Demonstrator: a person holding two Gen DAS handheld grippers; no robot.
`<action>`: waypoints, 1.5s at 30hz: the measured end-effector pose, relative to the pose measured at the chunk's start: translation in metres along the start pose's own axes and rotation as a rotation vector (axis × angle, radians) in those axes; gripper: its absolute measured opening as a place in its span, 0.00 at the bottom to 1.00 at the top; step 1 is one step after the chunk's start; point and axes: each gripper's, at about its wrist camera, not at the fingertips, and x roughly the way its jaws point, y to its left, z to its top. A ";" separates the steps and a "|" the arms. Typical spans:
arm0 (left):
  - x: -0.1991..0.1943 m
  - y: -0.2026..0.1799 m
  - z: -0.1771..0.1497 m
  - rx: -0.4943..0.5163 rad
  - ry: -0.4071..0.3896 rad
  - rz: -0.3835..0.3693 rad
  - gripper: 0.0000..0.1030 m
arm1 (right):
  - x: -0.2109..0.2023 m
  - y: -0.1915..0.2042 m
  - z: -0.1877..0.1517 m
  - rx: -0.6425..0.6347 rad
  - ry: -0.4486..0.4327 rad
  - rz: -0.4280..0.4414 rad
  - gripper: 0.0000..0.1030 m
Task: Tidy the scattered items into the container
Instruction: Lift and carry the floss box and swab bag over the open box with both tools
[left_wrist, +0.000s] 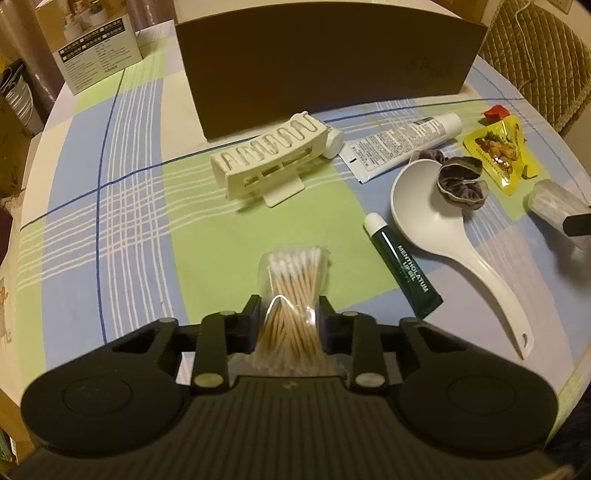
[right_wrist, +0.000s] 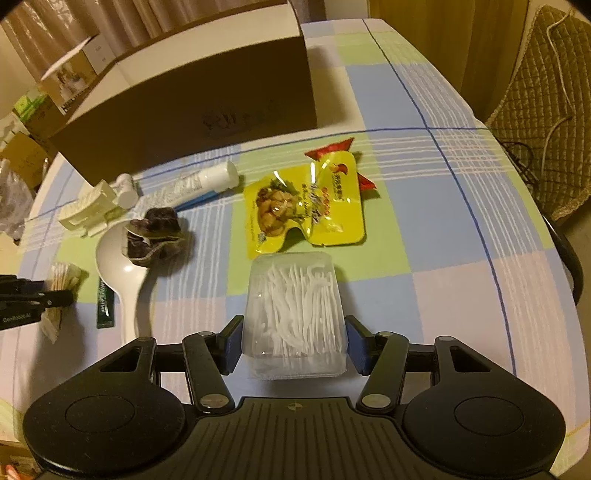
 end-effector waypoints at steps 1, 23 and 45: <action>-0.002 0.000 -0.001 -0.009 -0.001 -0.007 0.24 | 0.000 0.000 0.001 0.000 0.000 0.007 0.57; -0.007 -0.015 -0.019 -0.055 0.026 0.000 0.27 | 0.021 0.016 -0.004 -0.164 0.044 -0.016 0.90; -0.068 -0.018 0.042 -0.025 -0.124 -0.035 0.22 | -0.011 0.022 0.044 -0.192 -0.009 0.120 0.57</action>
